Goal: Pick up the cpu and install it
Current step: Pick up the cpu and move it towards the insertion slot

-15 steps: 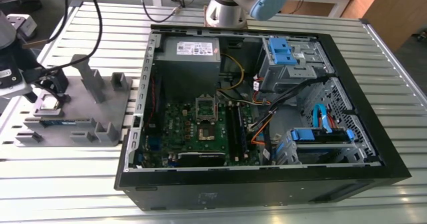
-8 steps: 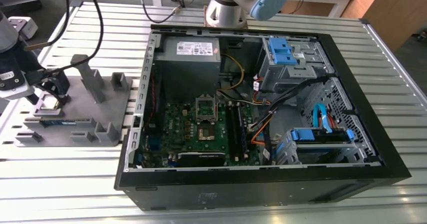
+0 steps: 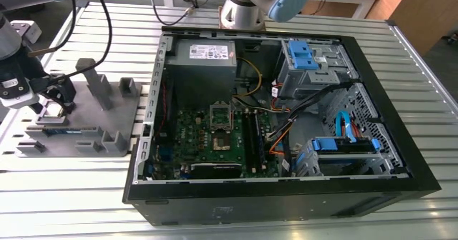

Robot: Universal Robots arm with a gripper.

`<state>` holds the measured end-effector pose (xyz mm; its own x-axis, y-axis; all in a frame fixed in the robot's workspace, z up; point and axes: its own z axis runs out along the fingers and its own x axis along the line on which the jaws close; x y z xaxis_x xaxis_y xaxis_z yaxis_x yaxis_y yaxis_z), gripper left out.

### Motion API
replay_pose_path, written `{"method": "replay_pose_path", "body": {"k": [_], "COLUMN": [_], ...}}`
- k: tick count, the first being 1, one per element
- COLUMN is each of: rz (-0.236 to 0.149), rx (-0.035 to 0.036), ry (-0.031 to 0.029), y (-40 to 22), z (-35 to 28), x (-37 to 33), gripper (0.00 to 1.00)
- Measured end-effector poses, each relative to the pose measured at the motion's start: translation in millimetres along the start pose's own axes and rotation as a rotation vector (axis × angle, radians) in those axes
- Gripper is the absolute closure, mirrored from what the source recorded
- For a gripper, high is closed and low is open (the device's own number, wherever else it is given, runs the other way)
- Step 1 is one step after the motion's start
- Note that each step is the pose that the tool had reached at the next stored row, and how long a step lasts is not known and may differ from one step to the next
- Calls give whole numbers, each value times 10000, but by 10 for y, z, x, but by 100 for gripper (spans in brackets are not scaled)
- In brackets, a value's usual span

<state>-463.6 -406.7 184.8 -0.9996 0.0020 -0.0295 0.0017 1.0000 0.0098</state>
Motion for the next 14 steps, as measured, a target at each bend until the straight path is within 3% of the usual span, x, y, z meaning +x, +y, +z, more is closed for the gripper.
{"method": "replay_pose_path", "body": {"k": [14], "rz": [-14], "rx": [0], "ry": [0], "y": [0], "z": [29], "x": [1], "gripper": [30]}}
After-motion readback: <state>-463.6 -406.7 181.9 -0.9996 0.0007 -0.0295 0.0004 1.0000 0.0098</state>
